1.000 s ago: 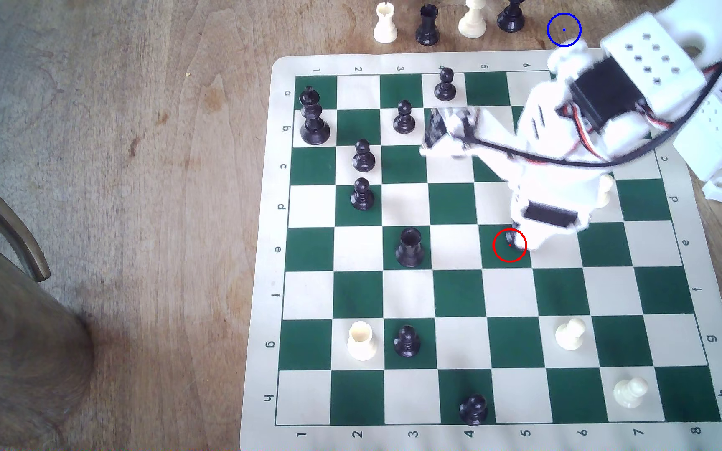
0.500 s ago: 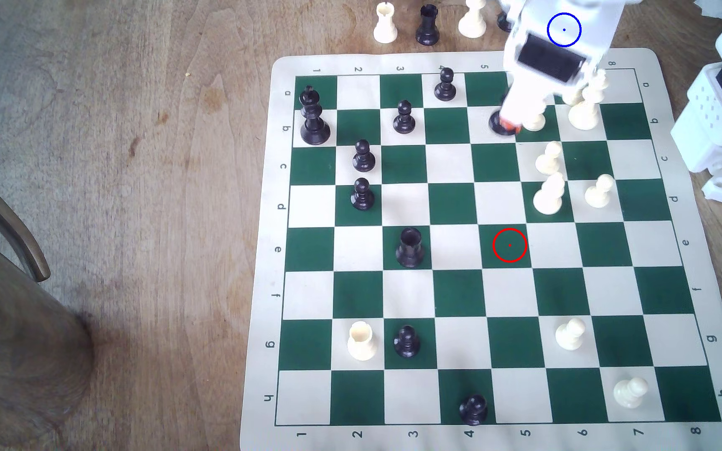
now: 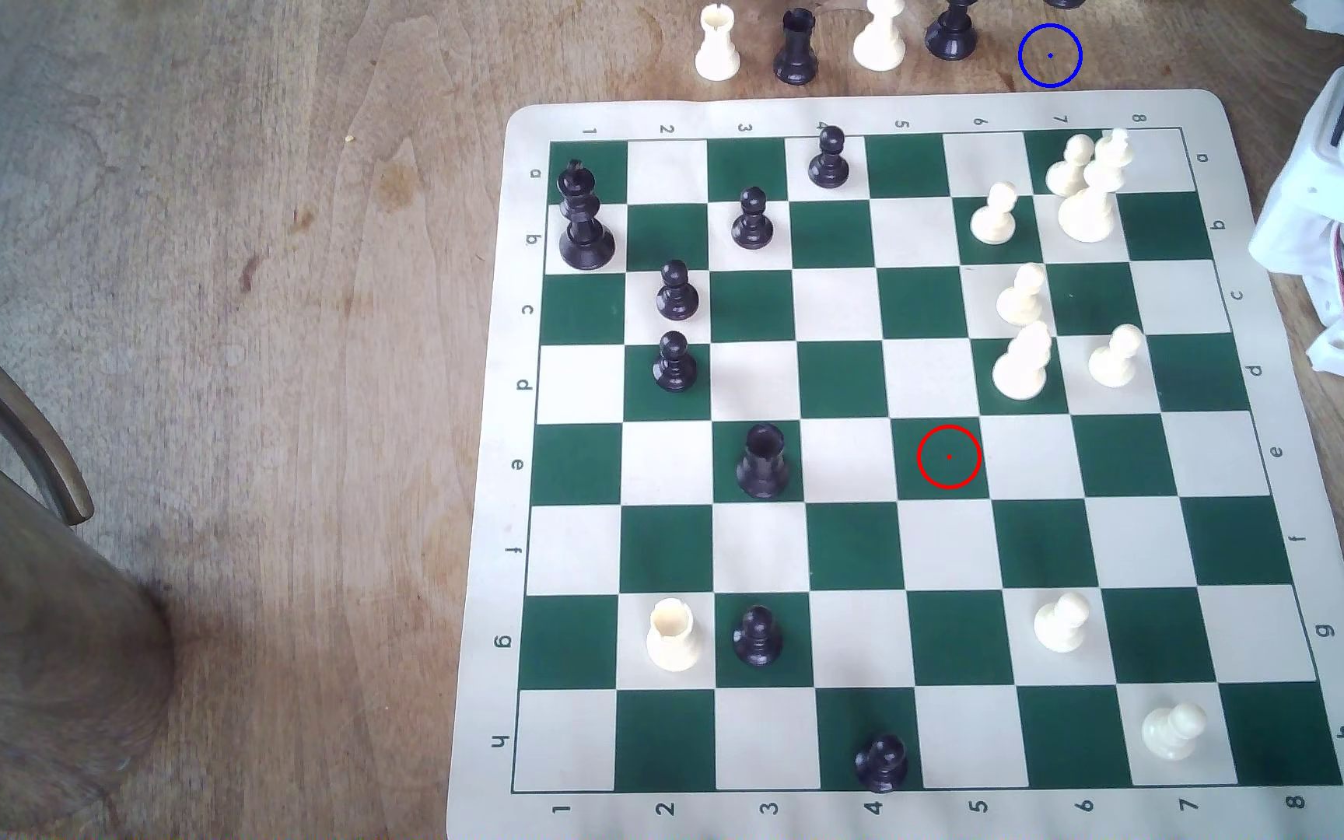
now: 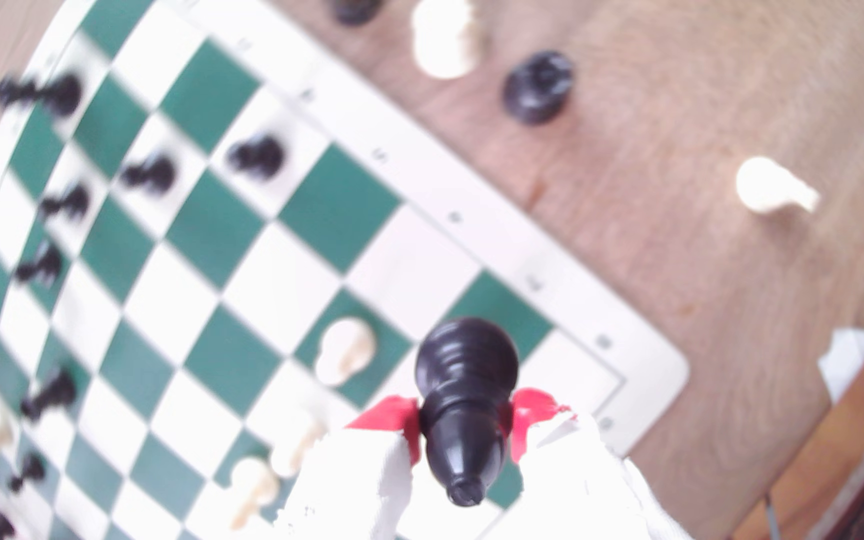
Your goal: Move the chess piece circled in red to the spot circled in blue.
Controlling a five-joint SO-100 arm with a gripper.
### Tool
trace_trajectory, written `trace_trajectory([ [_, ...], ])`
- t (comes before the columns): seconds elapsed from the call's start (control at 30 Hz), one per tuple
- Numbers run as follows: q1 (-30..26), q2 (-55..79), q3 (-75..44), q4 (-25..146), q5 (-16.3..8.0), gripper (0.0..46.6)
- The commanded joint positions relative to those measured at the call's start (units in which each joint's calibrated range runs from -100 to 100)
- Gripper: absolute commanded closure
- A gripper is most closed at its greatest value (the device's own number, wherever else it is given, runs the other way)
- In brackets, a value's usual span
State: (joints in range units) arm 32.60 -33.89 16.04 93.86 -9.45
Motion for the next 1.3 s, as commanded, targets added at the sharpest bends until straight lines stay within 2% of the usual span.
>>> trace_trajectory([
  [0.0,7.02,2.31,2.09,-5.74,1.71,46.4],
  [0.3,14.22,18.19,2.54,-17.94,2.98,46.4],
  [0.53,13.75,21.33,5.54,-19.91,3.17,46.4],
  [0.83,11.87,21.50,15.78,-26.30,2.93,46.4],
  [1.27,13.59,24.47,17.32,-29.90,4.40,46.4],
])
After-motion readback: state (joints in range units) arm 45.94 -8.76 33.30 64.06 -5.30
